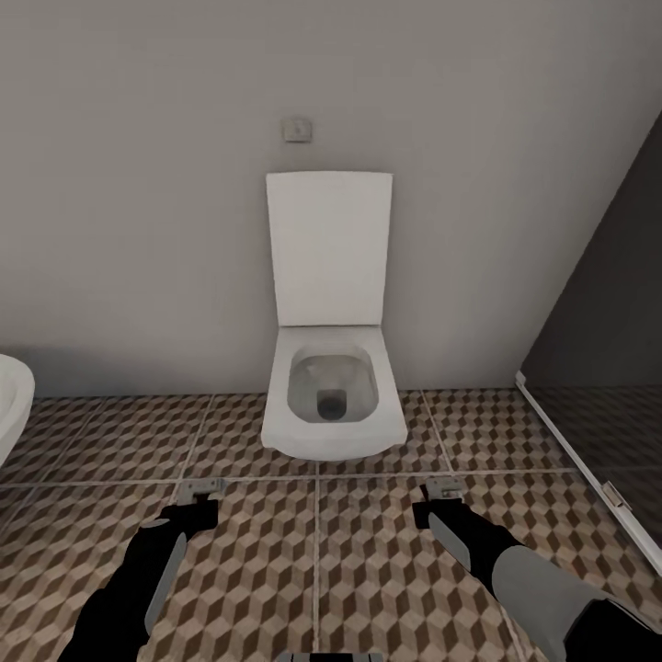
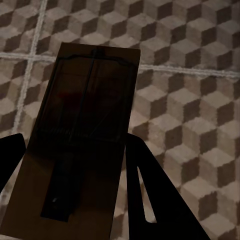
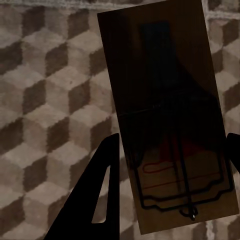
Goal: Take the four mousetraps from the cabinet in the bathroom and place them on the bathroom floor. Make sure all four end up on the same floor surface, and ensure that at least two of them are either under or directly next to the same bathroom sink.
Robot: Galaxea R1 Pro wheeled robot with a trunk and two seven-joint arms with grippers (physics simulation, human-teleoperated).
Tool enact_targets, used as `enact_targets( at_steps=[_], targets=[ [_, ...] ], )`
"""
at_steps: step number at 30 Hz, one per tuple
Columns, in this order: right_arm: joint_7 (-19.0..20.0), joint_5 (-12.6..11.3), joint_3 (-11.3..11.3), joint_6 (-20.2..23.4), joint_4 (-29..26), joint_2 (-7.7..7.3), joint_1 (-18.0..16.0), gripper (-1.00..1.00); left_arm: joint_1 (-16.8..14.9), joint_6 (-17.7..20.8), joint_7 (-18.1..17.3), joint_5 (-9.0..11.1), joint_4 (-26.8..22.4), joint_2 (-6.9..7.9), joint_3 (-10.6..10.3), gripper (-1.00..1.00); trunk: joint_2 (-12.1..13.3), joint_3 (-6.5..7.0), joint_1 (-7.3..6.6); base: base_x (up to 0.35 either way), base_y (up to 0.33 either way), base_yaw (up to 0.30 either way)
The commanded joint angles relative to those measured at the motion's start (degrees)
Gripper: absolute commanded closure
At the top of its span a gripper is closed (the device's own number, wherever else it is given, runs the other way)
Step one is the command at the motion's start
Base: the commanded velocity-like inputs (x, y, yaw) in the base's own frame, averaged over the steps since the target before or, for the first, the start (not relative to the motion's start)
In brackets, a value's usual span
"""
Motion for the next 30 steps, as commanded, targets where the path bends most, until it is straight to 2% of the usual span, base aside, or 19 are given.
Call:
enact_targets(
  at_steps=[1,7,12,15,30],
  targets=[
    [-0.26,-0.62,0.46,0.21,-0.17,-0.1,-0.03,1.0,-0.02,0.27,0.26,0.1,-0.08,0.01,-0.03,1.0,-0.02,-0.05,-0.01,0.0,0.0,0.0],
    [-0.23,-0.62,0.46,0.21,-0.17,-0.15,-0.03,1.0,-0.02,0.24,0.26,0.1,0.52,-0.01,-0.15,1.0,-0.02,-0.05,-0.01,0.194,0.0,0.0],
    [-0.2,-0.58,0.46,0.21,-0.17,-0.23,-0.03,1.0,-0.02,0.19,0.26,0.07,0.88,0.01,-3.4,1.0,-0.02,-0.05,-0.01,0.313,0.0,0.0],
    [-0.23,-0.54,0.44,0.21,-0.17,-0.27,-0.03,1.0,-0.02,0.18,0.26,0.05,1.33,0.01,-4.0,1.0,-0.02,-0.05,-0.01,0.321,0.0,0.0],
    [-0.07,-0.53,0.39,0.29,-0.25,-0.37,-0.03,1.0,-0.02,-0.01,-0.18,0.23,1.53,0.15,-4.03,1.0,-0.02,-0.05,-0.01,0.314,0.0,0.0]
  ],
)
